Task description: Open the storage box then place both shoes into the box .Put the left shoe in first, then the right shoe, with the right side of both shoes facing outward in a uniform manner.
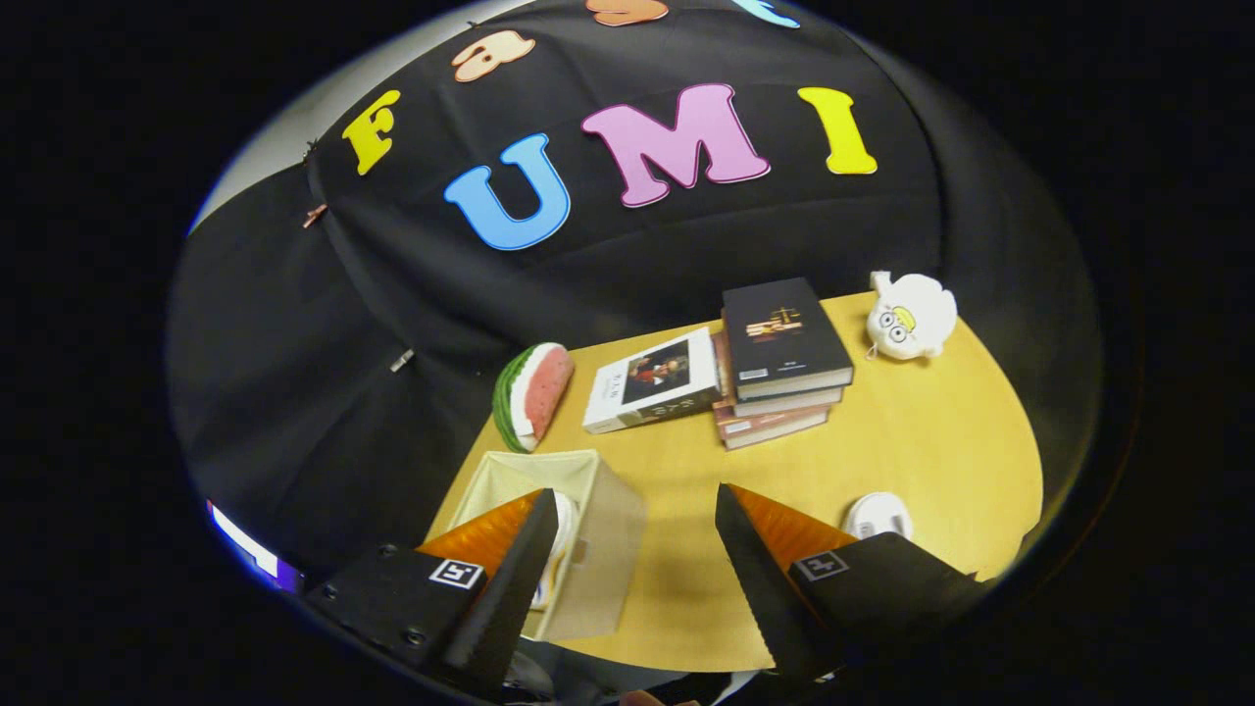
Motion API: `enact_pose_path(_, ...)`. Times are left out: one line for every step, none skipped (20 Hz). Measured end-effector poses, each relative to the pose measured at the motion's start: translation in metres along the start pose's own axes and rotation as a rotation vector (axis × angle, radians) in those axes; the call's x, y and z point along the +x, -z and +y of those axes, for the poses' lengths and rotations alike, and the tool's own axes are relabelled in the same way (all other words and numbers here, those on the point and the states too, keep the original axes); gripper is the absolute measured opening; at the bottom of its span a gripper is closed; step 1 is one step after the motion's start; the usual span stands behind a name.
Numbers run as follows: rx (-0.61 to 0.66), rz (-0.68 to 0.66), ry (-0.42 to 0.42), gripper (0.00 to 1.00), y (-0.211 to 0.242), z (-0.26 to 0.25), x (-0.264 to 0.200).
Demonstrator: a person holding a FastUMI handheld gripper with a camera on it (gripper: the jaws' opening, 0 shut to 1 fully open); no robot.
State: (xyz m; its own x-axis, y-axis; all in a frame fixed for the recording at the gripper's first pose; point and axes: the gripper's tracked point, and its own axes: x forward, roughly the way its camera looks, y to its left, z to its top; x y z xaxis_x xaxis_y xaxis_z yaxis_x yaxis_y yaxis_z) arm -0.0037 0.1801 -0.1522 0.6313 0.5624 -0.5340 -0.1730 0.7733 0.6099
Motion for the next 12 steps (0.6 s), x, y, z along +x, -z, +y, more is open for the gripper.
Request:
enact_pose_path(-0.021,-0.001,0.025,0.98,0.004,-0.020,-0.009)
enact_pose_path(-0.035,-0.004,0.053,0.98,0.007,-0.040,-0.016)
enact_pose_path(-0.044,-0.003,0.081,0.98,0.013,-0.059,-0.023)
enact_pose_path(-0.058,0.006,0.118,0.99,0.021,-0.081,-0.029)
enact_pose_path(-0.073,0.018,0.148,0.99,0.034,-0.105,-0.029)
enact_pose_path(-0.084,0.029,0.173,0.98,0.044,-0.123,-0.030)
enact_pose_path(-0.100,0.046,0.204,0.98,0.057,-0.142,-0.033)
enact_pose_path(-0.108,0.068,0.237,0.98,0.068,-0.162,-0.034)
enact_pose_path(-0.110,0.092,0.268,0.99,0.081,-0.180,-0.033)
enact_pose_path(-0.102,0.123,0.287,0.99,0.096,-0.195,-0.032)
enact_pose_path(-0.094,0.154,0.305,0.99,0.109,-0.207,-0.034)
enact_pose_path(-0.086,0.186,0.319,0.99,0.122,-0.219,-0.035)
